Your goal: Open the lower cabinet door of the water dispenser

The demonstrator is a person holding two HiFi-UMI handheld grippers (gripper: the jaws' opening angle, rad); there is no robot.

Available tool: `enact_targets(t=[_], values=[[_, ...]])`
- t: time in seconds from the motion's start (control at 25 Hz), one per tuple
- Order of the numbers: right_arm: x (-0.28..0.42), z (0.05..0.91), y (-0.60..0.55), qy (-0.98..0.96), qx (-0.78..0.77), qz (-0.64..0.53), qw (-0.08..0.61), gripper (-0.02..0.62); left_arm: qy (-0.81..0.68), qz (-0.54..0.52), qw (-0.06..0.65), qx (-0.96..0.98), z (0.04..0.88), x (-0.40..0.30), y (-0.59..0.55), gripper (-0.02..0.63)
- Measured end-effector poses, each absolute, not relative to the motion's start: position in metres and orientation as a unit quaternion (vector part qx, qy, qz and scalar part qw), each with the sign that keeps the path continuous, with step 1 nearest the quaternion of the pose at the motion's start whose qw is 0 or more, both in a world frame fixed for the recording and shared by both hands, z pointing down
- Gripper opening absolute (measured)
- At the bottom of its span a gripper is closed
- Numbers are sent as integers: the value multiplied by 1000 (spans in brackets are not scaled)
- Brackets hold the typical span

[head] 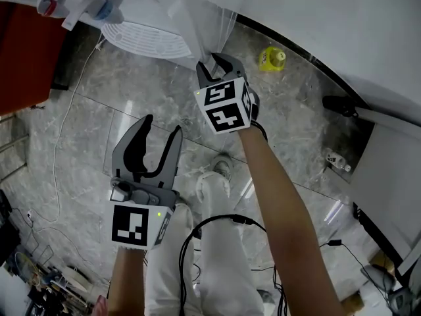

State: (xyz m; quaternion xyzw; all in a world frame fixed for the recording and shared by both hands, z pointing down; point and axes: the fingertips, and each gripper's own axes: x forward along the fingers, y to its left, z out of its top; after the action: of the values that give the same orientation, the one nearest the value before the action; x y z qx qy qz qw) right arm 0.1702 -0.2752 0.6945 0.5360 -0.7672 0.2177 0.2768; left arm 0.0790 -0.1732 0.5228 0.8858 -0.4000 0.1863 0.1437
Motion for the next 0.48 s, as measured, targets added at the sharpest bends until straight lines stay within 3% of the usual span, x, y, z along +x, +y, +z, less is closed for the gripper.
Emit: enact_targets(t=[0.48], values=[[169, 695, -272, -751, 551, 237, 275, 121, -413, 175, 152, 881, 519, 62, -167, 193]])
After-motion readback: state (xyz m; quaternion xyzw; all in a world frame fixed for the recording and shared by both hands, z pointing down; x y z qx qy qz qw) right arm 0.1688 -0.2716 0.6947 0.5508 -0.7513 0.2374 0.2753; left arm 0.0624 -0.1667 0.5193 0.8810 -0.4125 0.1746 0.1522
